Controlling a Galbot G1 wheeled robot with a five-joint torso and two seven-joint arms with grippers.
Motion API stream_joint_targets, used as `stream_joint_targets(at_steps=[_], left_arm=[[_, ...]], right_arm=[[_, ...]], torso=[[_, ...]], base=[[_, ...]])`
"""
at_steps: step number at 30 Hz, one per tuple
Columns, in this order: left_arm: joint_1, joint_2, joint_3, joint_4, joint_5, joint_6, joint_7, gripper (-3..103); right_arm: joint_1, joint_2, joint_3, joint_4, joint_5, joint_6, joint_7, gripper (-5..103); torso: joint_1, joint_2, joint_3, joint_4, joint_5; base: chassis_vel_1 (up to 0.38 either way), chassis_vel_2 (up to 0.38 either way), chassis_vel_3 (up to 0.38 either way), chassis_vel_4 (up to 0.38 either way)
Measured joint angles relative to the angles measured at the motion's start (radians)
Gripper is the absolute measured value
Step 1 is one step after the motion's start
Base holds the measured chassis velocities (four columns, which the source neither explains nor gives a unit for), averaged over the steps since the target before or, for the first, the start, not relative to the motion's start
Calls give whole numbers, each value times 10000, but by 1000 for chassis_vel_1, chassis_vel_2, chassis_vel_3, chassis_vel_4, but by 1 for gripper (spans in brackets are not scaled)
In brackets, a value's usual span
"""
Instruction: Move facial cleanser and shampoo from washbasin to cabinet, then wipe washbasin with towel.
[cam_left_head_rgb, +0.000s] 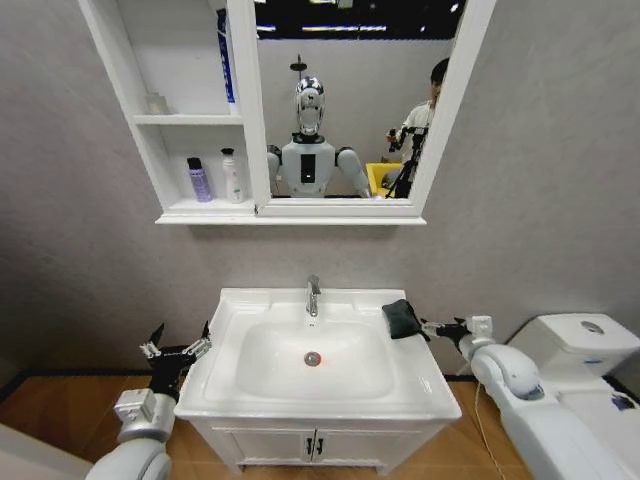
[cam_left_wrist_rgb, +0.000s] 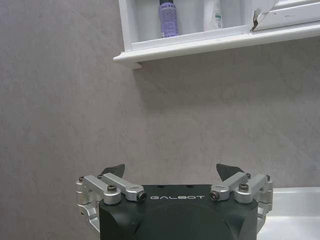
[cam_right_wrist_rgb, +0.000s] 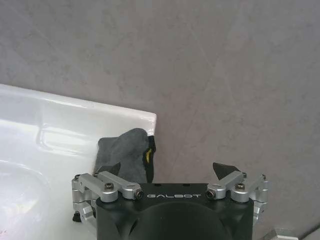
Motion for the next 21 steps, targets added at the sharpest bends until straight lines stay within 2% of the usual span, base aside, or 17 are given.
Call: stream_joint_targets(at_steps=[1, 5, 10, 21], left_arm=[[0, 0, 0, 0, 0, 0, 0, 100], [-1, 0, 1, 0, 0, 0, 1, 100], [-1, 0, 1, 0, 0, 0, 1, 100], [-1, 0, 1, 0, 0, -1, 1, 100]], right_arm=[[0, 0, 0, 0, 0, 0, 0, 100], [942, -28, -1511, -609, 8, -10, 288, 100], [1557, -43, -2572, -1355, -341, 7, 246, 100], [2349, -20, -3336, -2155, -606, 46, 181, 100]], torso=[[0, 0, 0, 0, 0], [-3, 0, 0, 2, 2], [-2, 0, 0, -2, 1], [-2, 0, -1, -1, 1]], base=[[0, 0, 0, 0], [0, 0, 0, 0], [0, 0, 0, 0], [0, 0, 0, 0]])
